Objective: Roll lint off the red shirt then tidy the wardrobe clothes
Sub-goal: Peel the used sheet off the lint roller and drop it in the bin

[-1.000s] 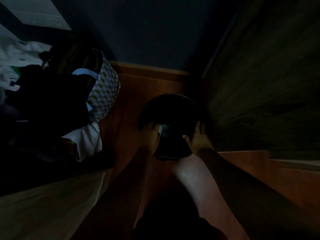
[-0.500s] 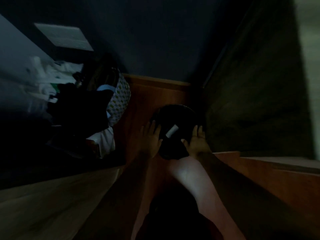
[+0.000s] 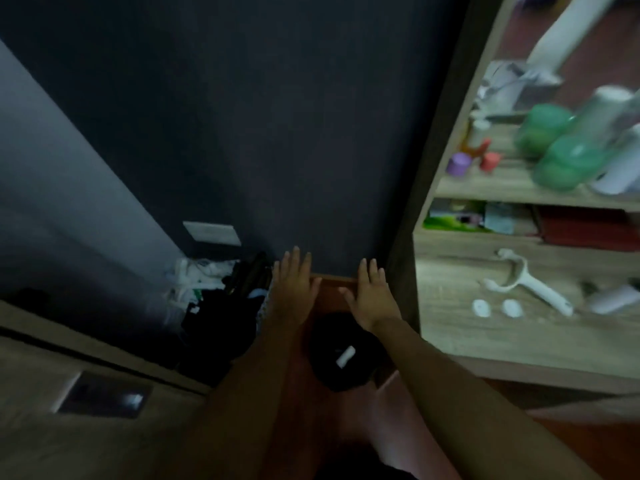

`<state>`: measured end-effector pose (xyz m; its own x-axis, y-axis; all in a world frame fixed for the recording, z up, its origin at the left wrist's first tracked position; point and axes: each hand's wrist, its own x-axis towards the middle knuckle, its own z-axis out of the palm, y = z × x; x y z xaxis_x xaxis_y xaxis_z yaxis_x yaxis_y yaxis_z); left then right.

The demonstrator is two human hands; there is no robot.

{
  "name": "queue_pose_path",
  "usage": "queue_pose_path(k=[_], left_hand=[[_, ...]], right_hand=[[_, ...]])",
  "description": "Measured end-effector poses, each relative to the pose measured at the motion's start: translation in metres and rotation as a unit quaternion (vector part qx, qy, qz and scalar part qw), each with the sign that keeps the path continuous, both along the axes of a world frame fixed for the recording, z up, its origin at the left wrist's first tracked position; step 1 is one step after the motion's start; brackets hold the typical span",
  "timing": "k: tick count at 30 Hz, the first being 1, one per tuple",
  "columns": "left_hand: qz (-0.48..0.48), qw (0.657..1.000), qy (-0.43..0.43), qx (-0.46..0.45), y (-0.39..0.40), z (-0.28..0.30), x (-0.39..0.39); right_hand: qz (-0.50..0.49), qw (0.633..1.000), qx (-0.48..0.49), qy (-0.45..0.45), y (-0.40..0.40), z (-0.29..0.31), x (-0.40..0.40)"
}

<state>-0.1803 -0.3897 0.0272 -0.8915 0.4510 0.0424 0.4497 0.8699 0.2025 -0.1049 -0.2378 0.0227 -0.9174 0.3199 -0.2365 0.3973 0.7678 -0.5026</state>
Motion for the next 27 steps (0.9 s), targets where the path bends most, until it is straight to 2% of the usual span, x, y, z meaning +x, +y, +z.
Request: queue_pose_path(k=[6, 9, 15, 22, 27], left_hand=[[-0.019, 0.998, 0.049, 0.034, 0.038, 0.067, 0.025], [-0.033, 0.996, 0.058, 0.053, 0.072, 0.085, 0.037], [-0.021, 0.995, 0.060, 0.074, 0.164, 0.102, 0.062], [-0.012, 0.995, 0.050, 0.091, 0.285, 0.091, 0.102], [0.023, 0.996, 0.025, 0.082, 0.335, 0.062, 0.129]], right_hand=[[0.005, 0.990, 0.111, 0.088, 0.068, 0.076, 0.042], [-0.010, 0.984, 0.124, 0.126, 0.112, 0.092, 0.064], [-0.034, 0.981, 0.130, 0.140, 0.204, 0.101, 0.100], [-0.030, 0.984, 0.126, 0.125, 0.325, 0.094, 0.121], [0.002, 0.981, 0.192, 0.013, 0.391, 0.067, 0.152]])
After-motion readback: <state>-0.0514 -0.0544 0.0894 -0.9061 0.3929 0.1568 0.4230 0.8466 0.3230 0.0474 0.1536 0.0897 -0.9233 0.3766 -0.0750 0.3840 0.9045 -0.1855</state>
